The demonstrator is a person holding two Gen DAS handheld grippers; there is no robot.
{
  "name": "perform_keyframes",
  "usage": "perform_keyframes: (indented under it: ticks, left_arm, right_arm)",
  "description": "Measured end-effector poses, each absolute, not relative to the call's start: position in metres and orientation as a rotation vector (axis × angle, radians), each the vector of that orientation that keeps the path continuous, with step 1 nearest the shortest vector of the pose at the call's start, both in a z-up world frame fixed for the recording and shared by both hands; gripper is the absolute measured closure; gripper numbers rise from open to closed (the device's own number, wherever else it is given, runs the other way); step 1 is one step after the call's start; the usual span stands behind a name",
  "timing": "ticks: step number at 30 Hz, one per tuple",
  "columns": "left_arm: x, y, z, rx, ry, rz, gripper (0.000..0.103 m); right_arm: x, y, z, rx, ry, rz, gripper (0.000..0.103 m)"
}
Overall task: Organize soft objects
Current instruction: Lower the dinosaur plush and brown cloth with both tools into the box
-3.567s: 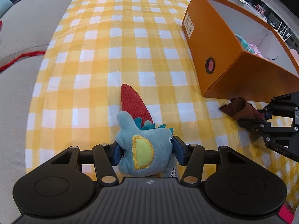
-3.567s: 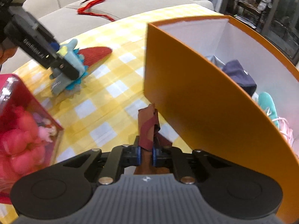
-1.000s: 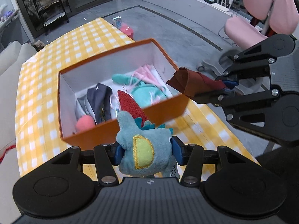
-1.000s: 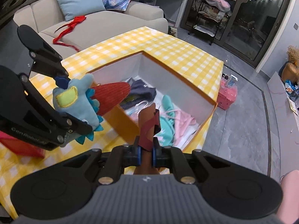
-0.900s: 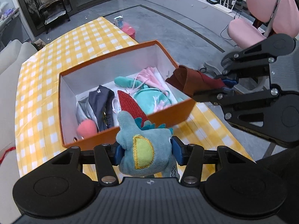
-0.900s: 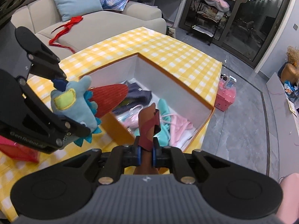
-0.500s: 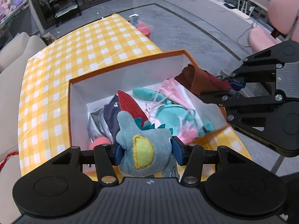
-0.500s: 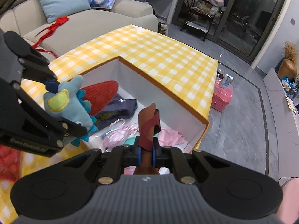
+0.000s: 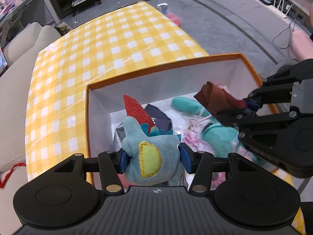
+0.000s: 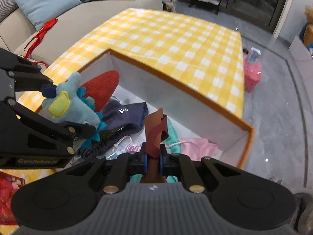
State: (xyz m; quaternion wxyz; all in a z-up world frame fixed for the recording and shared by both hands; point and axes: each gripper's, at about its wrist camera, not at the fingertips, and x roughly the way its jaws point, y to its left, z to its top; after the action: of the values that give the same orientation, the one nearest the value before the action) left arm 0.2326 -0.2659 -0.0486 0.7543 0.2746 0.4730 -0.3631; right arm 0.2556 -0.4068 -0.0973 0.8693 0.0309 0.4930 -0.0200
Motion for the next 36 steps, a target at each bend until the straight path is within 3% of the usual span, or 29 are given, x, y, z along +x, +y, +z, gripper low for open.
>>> perform_keyframes:
  ticks: [36]
  left_arm:
    - [0.279,-0.304,-0.140,0.851,1.041,-0.700,0.042]
  right_arm:
    - [0.327,-0.415,-0.179,0.096,1.122,-0.030,0.093]
